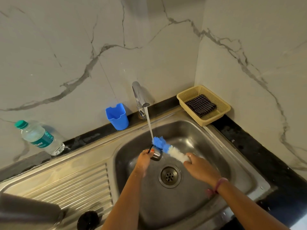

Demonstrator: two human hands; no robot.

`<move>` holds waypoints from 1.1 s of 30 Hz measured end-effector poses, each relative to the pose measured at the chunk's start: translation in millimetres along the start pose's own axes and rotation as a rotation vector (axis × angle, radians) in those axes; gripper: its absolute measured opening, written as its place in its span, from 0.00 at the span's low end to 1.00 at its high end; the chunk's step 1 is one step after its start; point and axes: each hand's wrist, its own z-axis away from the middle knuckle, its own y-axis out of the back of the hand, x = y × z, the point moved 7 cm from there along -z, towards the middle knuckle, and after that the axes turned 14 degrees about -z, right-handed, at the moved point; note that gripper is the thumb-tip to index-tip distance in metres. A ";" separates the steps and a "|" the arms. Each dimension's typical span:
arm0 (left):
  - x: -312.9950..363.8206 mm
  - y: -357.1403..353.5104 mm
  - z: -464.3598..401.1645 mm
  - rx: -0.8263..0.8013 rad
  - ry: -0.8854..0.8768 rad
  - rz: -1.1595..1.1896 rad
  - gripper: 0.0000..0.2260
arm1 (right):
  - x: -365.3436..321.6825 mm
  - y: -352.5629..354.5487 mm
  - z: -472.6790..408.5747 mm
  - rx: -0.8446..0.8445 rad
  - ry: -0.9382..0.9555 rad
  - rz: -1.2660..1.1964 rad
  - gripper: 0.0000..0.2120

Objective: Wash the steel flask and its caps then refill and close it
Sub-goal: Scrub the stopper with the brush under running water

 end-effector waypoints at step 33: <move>21.0 6.5 -28.7 0.064 0.105 -0.255 0.11 | -28.0 -26.2 31.7 0.147 0.259 0.620 0.33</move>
